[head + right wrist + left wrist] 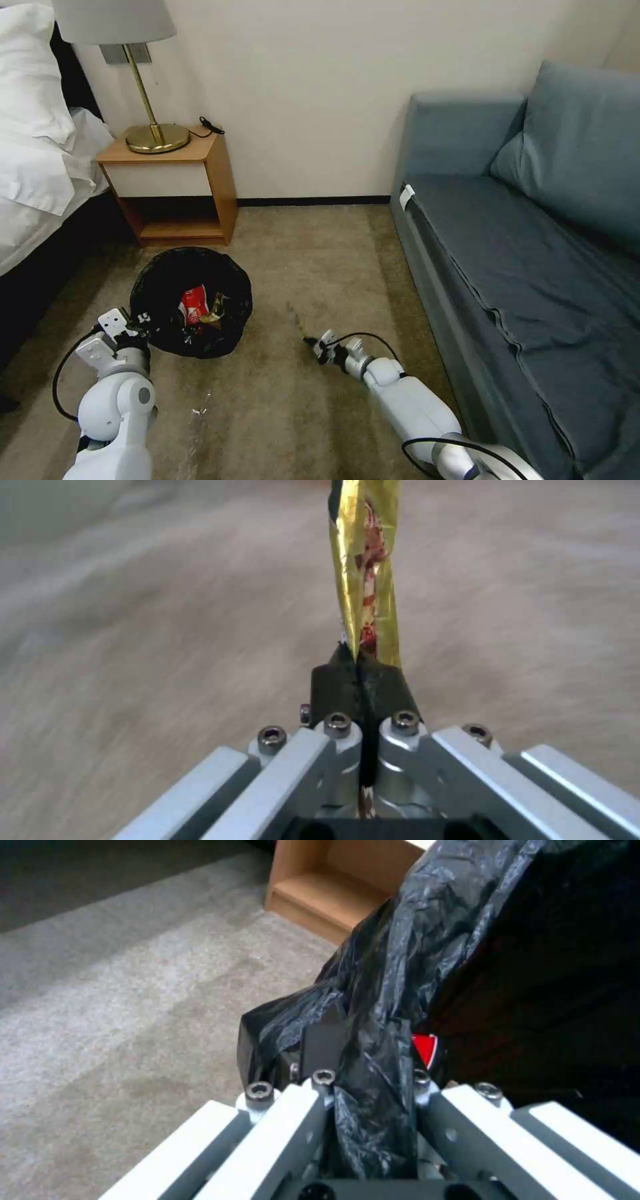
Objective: Pick up the trash bin, then pick up the garbage on the floor and place it into the trash bin.
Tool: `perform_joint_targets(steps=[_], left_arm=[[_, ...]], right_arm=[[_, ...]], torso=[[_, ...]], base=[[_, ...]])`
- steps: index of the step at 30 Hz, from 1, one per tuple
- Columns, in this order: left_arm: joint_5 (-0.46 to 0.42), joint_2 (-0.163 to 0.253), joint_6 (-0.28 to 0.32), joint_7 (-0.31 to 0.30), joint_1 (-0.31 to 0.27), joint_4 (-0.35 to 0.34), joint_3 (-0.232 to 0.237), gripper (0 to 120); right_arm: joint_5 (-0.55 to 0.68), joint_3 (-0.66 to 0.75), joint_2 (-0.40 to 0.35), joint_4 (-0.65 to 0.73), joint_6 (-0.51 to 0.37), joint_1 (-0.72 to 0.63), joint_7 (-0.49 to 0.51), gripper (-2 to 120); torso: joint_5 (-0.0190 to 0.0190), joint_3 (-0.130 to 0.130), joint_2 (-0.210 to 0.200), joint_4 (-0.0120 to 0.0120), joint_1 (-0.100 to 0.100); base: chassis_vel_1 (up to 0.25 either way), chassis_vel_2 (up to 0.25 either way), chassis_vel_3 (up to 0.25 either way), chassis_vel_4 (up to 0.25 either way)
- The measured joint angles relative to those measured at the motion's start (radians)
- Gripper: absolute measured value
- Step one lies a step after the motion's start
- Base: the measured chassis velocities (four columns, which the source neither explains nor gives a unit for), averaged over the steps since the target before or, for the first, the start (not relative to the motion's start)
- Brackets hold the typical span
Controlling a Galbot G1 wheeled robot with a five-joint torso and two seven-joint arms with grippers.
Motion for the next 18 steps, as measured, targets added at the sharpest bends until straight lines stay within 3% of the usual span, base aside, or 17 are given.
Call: perform_joint_targets(steps=[9, 18], left_arm=[[-0.002, 0.006, -0.001, 0.006, -0.007, 0.015, 0.007, 1], [-0.006, 0.007, -0.003, 0.007, -0.009, 0.024, 0.008, 1]], right_arm=[[0.124, 0.029, -0.024, 0.101, 0.082, 0.002, 0.064, 0], [0.208, -0.143, -0.054, 0.293, 0.111, 0.057, 0.196, 0]], torso=[[0.0000, 0.000, 0.000, 0.0001, 0.000], [-0.0002, 0.000, 0.000, 0.0001, 0.000]], base=[[0.000, 0.000, 0.000, 0.000], [0.000, 0.000, 0.000, 0.000]])
